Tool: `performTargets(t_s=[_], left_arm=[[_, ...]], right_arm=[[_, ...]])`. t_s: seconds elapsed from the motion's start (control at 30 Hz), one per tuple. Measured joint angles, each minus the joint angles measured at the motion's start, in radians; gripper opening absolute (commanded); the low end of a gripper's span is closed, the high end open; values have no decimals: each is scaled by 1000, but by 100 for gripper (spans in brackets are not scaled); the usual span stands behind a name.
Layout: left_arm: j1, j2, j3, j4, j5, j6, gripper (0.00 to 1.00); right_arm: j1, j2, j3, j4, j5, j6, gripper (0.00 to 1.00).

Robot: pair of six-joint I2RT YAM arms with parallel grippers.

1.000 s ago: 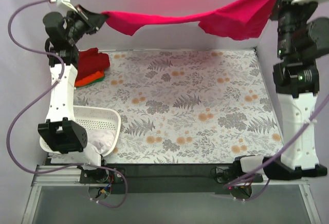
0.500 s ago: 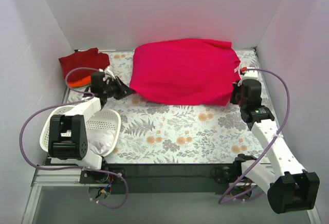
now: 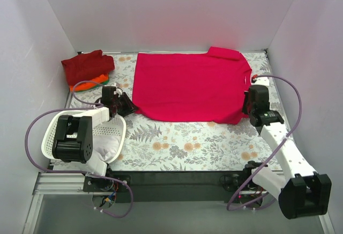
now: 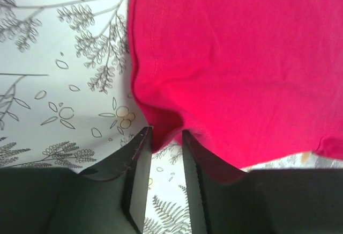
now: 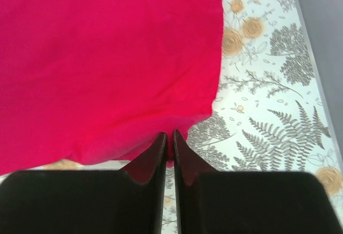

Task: Fold and stack the t-shirts
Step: Flatten the tshirt out

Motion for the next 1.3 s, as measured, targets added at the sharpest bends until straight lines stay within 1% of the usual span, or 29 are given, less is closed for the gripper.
performTargets(t_s=[0.03, 0.07, 0.1, 0.17, 0.27, 0.37, 0.47, 0.57, 0.67, 0.7, 0.8, 0.87, 1.13, 1.3], left_arm=[[0, 0, 7, -3, -16, -2, 36], [0, 0, 14, -5, -28, -3, 48], [-2, -3, 21, -7, -47, 0, 52], [-5, -21, 31, -14, -84, -5, 59], [-16, -78, 32, -29, -139, -12, 60], [-47, -152, 38, -34, -187, -15, 60], [-89, -217, 50, -27, -217, -17, 61], [-122, -261, 50, -21, -226, -19, 61], [-129, -266, 50, -19, -226, -21, 61], [-129, -266, 48, -19, -225, -22, 61], [-129, -266, 41, -19, -219, -25, 61], [-129, -265, 37, -19, -217, -24, 61], [-129, -259, 29, -19, -216, -23, 61], [-129, -256, 29, -19, -212, -21, 61]], right_arm=[[0, 29, 1, -2, 19, 1, 9], [0, 58, 4, -6, 35, 0, 11], [-1, 90, 13, -12, 52, -1, 23], [-4, 146, 34, -13, 76, -5, 39], [-6, 225, 88, -11, 95, -7, 49], [-6, 229, 97, 11, 85, -9, 57], [-6, 168, 56, 37, 39, -10, 57], [-6, 66, -31, 64, -37, -9, 55], [-6, 14, -113, 79, -105, -7, 50], [-6, 17, -130, 82, -120, -7, 45], [-6, 75, -147, 84, -148, -3, 38], [-6, 134, -146, 100, -161, 0, 37], [-6, 320, -132, 162, -181, 17, 36], [-6, 356, -130, 175, -182, 19, 36]])
